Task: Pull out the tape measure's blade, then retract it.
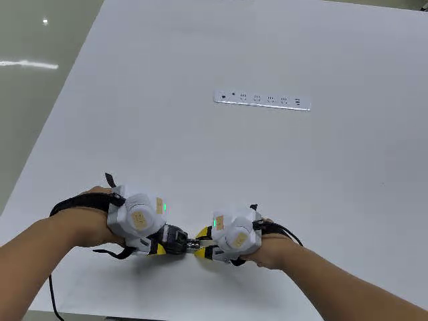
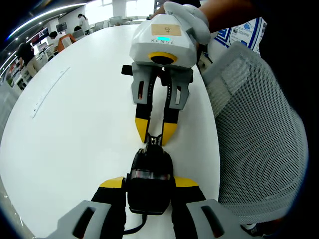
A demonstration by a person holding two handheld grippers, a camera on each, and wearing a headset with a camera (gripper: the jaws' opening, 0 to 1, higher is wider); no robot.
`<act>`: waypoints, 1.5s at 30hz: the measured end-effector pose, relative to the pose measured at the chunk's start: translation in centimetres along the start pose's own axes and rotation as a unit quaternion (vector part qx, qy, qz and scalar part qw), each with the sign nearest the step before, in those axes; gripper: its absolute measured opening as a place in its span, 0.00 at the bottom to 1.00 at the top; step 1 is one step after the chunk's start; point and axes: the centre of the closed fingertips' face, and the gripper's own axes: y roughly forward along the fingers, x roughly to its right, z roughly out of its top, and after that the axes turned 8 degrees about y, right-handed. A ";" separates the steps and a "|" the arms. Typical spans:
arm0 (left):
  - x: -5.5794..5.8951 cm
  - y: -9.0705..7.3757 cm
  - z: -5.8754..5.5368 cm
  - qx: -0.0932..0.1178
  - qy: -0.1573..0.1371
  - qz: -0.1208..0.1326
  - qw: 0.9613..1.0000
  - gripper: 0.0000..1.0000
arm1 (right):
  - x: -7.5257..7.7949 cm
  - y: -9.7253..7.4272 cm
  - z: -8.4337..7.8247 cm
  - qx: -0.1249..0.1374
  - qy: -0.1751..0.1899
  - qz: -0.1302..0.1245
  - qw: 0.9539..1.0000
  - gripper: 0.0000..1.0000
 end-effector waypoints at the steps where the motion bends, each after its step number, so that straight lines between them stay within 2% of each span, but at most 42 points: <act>1: 0.0 0.0 0.0 0.000 0.000 0.000 1.000 0.31 | 0.0 0.2 0.2 0.003 0.007 -0.001 1.000 0.16; 4: 0.0 0.0 0.0 0.000 -0.001 0.001 1.000 0.31 | 0.0 0.9 0.7 0.009 0.005 -0.009 1.000 0.15; 7: 0.0 -0.1 -0.1 0.000 -0.002 0.002 1.000 0.31 | 0.2 0.8 0.9 0.019 0.016 -0.003 1.000 0.14; 11: 0.0 -0.2 -0.1 0.004 -0.002 0.004 1.000 0.31 | 0.0 0.9 0.8 0.012 0.006 -0.004 1.000 0.14; 18: 0.0 -0.3 -0.1 0.003 0.002 0.005 1.000 0.31 | 0.1 0.6 0.9 0.012 0.008 -0.002 1.000 0.14; 23: 0.0 -0.3 -0.1 0.003 0.002 0.005 1.000 0.31 | 0.1 0.3 0.7 0.015 0.017 0.001 1.000 0.14; 45: 0.0 -0.2 -0.1 0.001 0.002 0.006 1.000 0.31 | 0.5 -1.1 -0.9 0.004 0.007 -0.012 1.000 0.14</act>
